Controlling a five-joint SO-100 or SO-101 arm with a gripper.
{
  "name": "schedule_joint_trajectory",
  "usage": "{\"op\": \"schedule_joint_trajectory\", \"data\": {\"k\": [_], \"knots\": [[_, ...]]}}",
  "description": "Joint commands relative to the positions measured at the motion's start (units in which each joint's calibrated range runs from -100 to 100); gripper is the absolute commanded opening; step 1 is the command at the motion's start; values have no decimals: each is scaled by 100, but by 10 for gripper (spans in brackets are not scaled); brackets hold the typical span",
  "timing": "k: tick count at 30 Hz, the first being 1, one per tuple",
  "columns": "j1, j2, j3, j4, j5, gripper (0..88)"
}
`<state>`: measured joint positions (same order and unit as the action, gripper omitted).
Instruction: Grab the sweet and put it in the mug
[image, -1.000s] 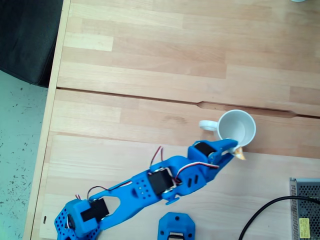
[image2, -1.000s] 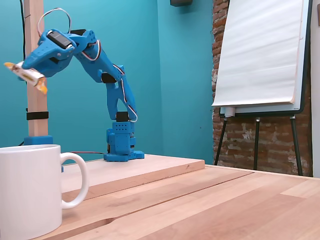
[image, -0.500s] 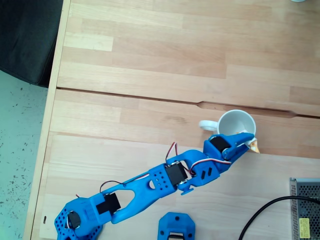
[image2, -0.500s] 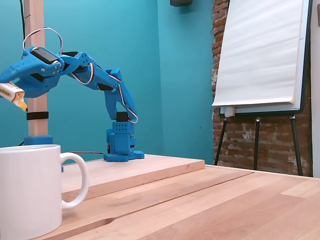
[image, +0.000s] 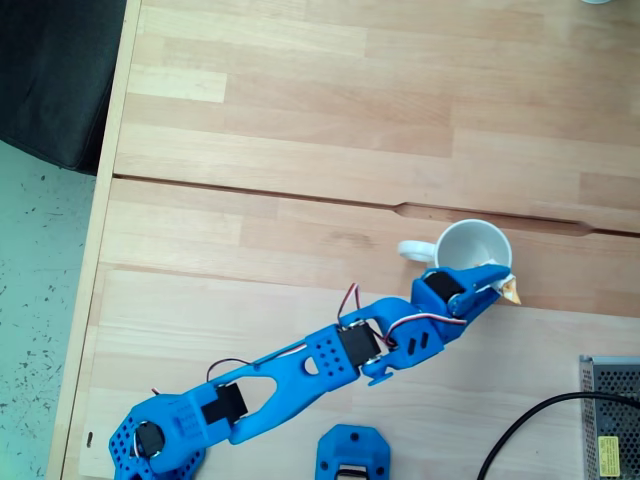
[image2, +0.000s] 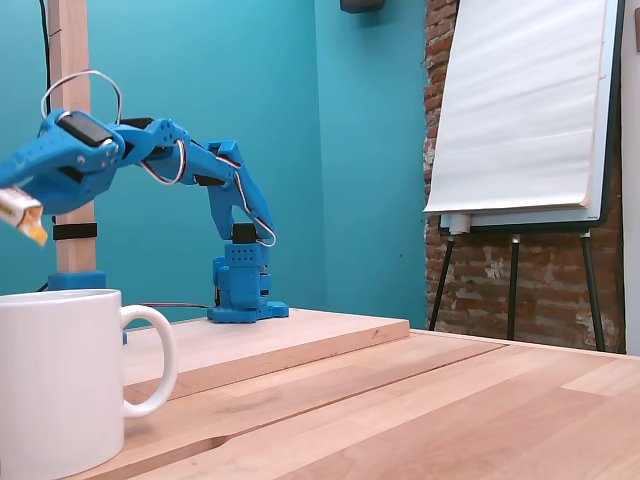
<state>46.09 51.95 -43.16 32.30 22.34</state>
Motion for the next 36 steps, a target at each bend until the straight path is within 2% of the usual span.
{"op": "schedule_joint_trajectory", "data": {"k": [1,8,22,33,36], "knots": [[46,-126,-331,-158,166,29],[46,-15,-331,-166,386,99],[46,-15,-322,-158,400,149],[141,-161,-411,-69,376,138],[126,-488,-349,229,371,91]]}}
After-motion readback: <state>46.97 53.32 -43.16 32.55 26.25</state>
